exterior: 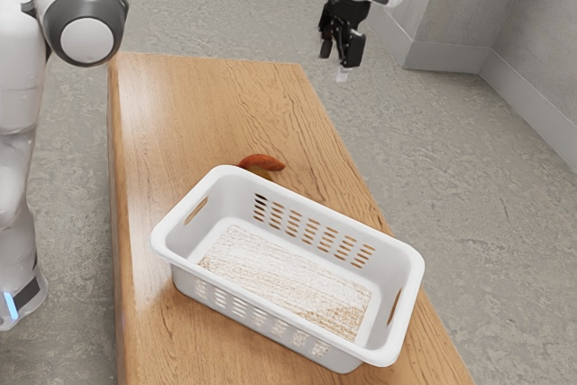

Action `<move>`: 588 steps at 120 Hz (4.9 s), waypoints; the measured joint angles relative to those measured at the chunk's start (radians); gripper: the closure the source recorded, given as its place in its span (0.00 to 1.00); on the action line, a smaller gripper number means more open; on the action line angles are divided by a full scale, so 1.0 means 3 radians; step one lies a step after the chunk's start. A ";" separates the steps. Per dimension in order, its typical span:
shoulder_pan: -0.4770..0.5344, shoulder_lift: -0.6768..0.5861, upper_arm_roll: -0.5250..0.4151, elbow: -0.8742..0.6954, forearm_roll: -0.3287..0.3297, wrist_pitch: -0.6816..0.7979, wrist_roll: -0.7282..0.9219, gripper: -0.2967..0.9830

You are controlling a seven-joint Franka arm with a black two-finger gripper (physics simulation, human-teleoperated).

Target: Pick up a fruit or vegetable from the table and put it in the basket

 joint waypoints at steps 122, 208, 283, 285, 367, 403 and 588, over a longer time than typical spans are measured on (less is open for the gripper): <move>0.0553 -0.0630 0.0318 -0.2251 0.0195 0.1229 0.0014 0.23; -0.0693 -0.0735 0.0638 -0.2503 0.0200 0.1386 0.0140 0.23; -0.0663 -0.1008 0.0755 -0.2905 0.0245 0.1506 0.0206 0.23; -0.0659 -0.1010 0.0758 -0.2912 0.0251 0.1515 0.0211 0.23; -0.0663 -0.0943 0.0903 -0.3028 0.0289 0.1754 0.0363 0.23; -0.0674 -0.0796 0.0902 -0.3026 0.0265 0.1843 0.0398 0.24; -0.1362 -0.0848 0.0857 -0.2288 0.0249 0.1708 0.0485 0.65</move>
